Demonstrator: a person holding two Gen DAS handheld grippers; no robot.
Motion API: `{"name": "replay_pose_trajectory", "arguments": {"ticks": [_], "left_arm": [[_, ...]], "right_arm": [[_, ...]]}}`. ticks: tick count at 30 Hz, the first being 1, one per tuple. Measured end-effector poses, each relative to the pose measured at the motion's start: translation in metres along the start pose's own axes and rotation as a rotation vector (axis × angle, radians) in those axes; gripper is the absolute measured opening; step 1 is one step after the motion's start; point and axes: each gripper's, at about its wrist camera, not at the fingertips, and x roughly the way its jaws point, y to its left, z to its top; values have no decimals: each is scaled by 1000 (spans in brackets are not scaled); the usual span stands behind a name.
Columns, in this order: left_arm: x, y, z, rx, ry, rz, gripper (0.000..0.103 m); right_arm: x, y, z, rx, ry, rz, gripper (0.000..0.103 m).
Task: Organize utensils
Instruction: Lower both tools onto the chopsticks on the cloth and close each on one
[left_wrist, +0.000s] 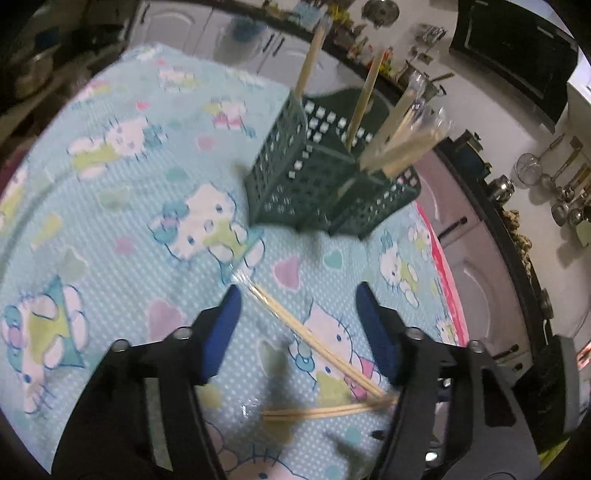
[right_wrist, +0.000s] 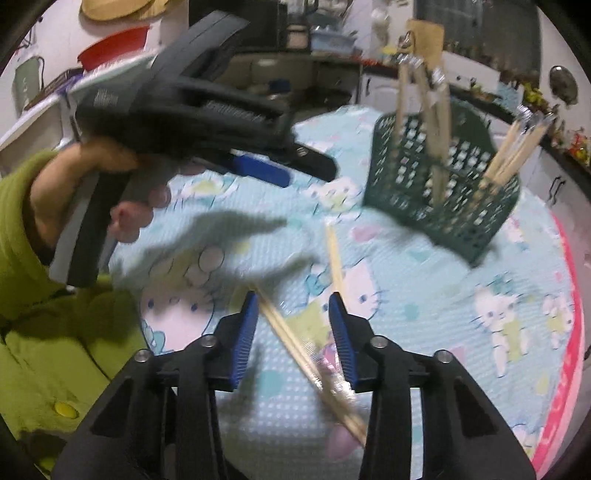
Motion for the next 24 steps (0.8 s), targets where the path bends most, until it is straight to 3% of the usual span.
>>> {"name": "replay_pose_trajectory", "arguments": {"ticks": [6, 13, 24], "left_arm": [[23, 4, -2, -24, 78, -16, 40], [45, 8, -2, -66, 131, -24, 40], [76, 16, 12, -85, 174, 47, 39]], "right_arm": [[20, 7, -5, -21, 57, 36, 34], [40, 15, 0, -55, 95, 71, 34], [70, 16, 8, -113, 173, 93, 32]]}}
